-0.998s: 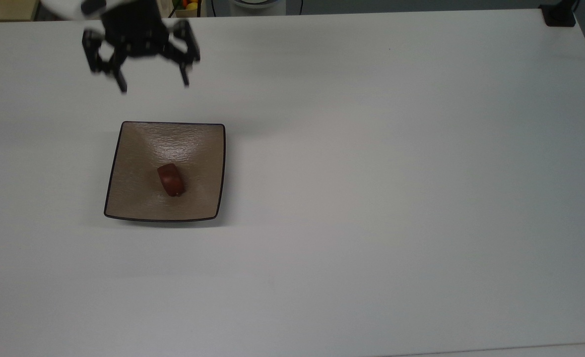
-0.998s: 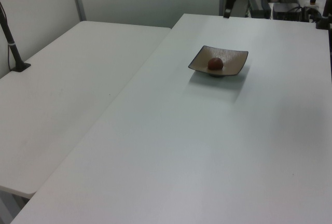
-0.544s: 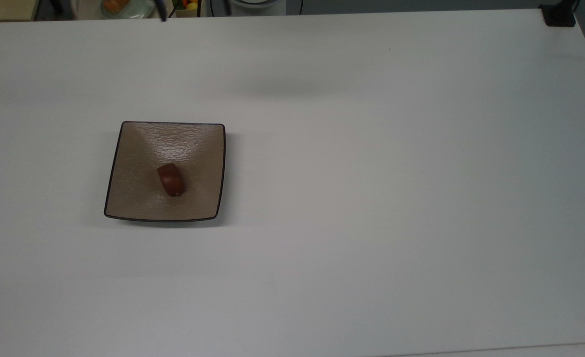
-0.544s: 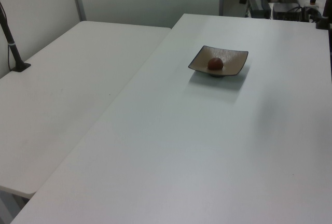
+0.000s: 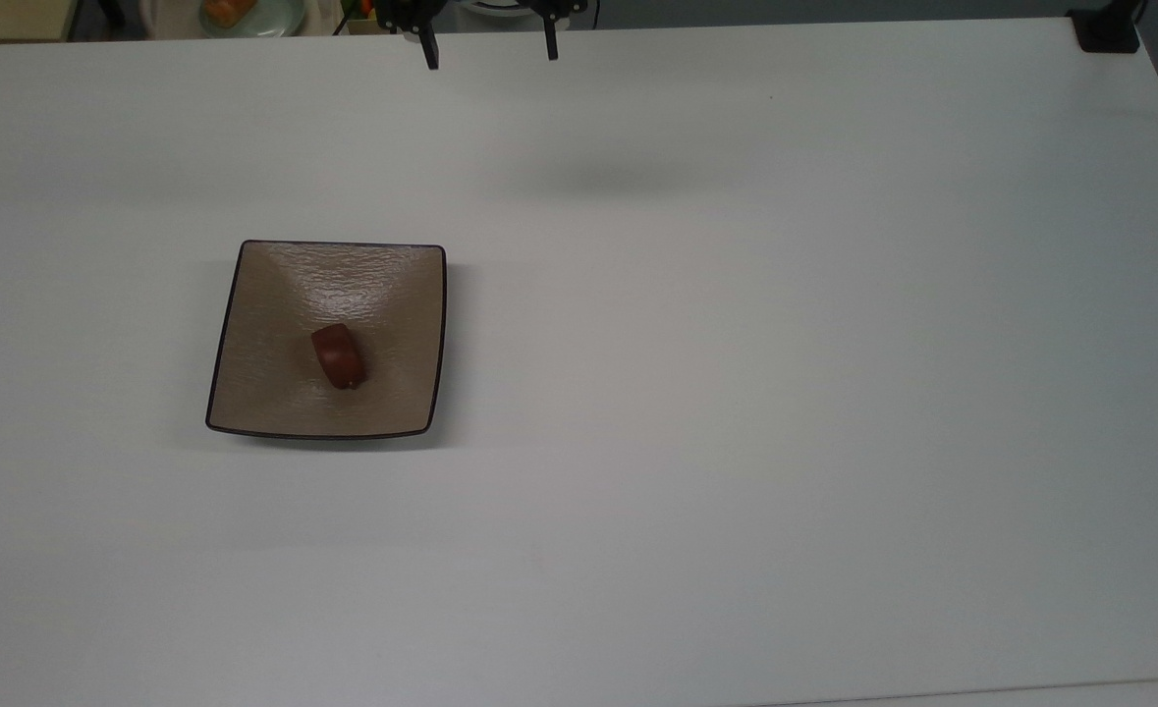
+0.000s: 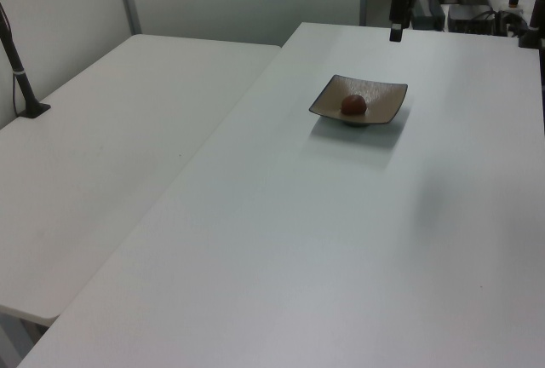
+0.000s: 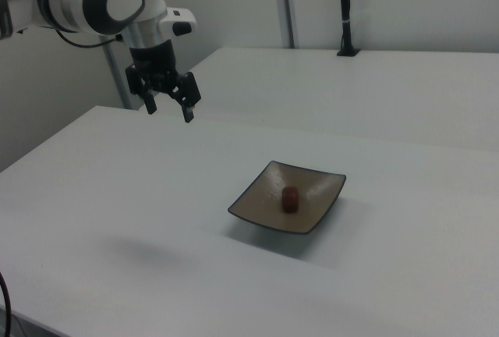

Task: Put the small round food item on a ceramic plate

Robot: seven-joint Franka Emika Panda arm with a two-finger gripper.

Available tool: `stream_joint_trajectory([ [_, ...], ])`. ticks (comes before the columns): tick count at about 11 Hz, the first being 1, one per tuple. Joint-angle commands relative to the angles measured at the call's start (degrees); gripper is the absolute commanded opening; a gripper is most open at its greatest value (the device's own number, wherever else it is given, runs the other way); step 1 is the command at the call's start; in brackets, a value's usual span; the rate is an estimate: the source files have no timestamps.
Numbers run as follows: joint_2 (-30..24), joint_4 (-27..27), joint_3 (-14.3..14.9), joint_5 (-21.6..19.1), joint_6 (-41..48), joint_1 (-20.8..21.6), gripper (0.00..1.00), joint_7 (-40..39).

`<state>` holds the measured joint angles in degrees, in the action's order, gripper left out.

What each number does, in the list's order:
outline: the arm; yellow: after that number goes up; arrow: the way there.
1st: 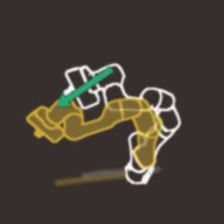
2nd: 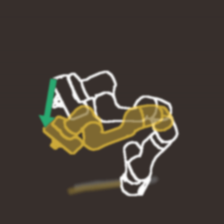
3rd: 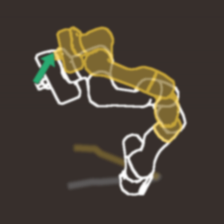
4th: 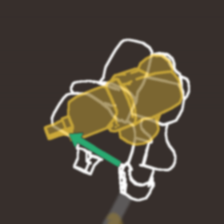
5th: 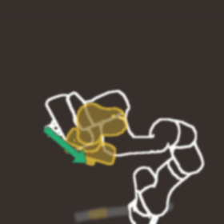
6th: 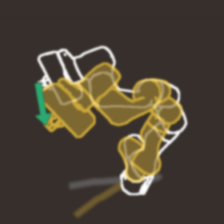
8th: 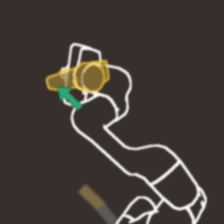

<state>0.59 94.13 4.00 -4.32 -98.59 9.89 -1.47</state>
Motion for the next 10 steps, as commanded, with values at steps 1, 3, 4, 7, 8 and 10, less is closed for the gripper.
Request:
stream_joint_trajectory([
  [1, -1.0, 2.2, 0.8, 0.6, -3.5, 0.8, 1.0, 0.6],
  [3, -1.1, 2.1, 0.8, 0.6, -3.4, 0.4, 1.0, 0.7],
  [4, -1.0, 2.1, 0.8, 0.7, -3.4, 0.4, 1.0, 0.7],
  [7, -0.9, 2.0, 0.8, 0.8, -3.5, 0.3, 1.0, 0.7],
  [8, -0.9, 2.0, 0.8, 0.8, -3.6, 0.3, 1.0, 0.7],
  [10, -0.9, 2.1, 0.8, 0.8, -3.5, 0.3, 1.0, 0.7],
])
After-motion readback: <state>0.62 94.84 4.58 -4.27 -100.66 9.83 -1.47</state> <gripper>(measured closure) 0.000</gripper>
